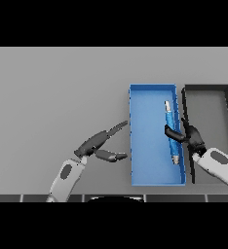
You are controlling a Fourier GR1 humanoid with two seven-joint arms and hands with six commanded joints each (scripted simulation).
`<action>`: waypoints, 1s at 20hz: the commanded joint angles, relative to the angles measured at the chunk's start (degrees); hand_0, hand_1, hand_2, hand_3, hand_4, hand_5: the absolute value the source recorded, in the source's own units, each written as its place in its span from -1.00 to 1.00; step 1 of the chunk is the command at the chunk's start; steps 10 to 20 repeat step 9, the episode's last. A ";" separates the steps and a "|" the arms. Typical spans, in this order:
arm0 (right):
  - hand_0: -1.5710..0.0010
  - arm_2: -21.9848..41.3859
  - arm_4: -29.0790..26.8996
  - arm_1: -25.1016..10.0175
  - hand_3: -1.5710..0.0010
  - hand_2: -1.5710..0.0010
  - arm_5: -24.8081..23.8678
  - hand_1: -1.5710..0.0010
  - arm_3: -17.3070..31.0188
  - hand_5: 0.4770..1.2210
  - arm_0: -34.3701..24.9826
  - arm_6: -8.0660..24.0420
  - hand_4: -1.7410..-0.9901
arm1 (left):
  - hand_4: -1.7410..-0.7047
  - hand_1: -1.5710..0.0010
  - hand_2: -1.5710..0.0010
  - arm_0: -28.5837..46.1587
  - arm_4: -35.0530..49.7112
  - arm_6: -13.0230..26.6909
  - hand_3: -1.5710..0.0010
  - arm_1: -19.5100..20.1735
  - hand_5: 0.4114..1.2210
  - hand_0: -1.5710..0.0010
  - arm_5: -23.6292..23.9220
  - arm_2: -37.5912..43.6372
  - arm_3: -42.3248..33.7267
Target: Pick up the blue pipe and place it into the blue bin.
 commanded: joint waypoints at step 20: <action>0.99 1.21 -0.87 0.33 1.00 0.99 0.85 0.99 0.20 -0.55 -1.51 -0.23 0.91 | 0.65 1.00 1.00 0.53 -1.18 0.47 1.00 -1.17 -0.95 1.00 0.68 -1.66 -0.74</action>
